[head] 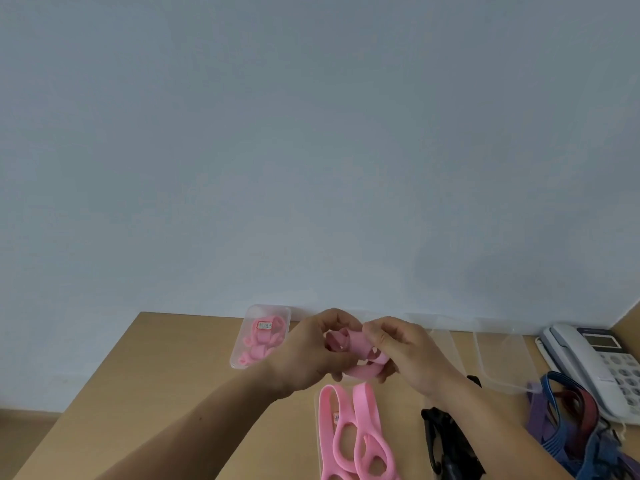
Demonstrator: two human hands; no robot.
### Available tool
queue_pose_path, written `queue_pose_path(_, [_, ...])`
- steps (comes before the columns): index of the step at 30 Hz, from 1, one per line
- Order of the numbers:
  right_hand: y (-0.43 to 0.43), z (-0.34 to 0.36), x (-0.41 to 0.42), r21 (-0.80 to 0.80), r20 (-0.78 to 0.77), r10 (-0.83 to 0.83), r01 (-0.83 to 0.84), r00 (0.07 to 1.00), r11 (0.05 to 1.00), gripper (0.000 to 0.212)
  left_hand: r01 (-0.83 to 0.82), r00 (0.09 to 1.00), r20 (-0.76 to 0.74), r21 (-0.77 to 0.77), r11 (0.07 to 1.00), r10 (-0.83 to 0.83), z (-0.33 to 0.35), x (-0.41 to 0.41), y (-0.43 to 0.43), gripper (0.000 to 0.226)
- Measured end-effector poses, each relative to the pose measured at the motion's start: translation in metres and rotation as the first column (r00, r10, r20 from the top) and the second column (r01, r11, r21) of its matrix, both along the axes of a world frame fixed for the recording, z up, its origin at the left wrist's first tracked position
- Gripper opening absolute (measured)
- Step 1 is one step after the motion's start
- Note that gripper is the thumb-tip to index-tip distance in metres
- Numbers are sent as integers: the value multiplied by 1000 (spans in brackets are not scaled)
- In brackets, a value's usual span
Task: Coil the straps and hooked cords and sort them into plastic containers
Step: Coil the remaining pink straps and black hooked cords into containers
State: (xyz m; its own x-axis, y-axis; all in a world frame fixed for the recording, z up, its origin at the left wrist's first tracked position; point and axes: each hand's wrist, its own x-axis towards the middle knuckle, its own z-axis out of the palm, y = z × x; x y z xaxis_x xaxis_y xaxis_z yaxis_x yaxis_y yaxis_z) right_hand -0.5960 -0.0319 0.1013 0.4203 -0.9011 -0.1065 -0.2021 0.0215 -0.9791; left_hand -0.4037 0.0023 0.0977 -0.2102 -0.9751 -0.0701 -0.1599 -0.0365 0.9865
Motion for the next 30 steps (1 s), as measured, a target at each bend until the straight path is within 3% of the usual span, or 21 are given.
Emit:
queue_pose_path(4, [1,-3,0,-21,-26,-14,14,1000,1000,8,-9,999,49,-36,999,11,-4,-3,2,41])
queue_pose_path(7, [3,-4,0,-72,5,-25,26,1000,997,9,-13,999,35,64,998,10,-6,-1,1,57])
queue_pose_path(13, [6,-3,3,-137,10,1,1,1000,991,23,147,977,-181,181,973,-114,-1,2,4,28])
queue_pose_path(20, [6,-20,16,-228,-129,-6,-24,992,973,32,20,965,-255,289,957,57,-13,20,0,35])
queue_pose_path(27, [3,-29,38,-359,-285,-57,-51,957,932,38,-75,932,-318,301,951,175,-28,42,-7,50])
queue_pose_path(30, [2,-30,47,-427,-364,-108,-63,925,902,31,-79,934,-313,292,953,173,-37,50,-13,46])
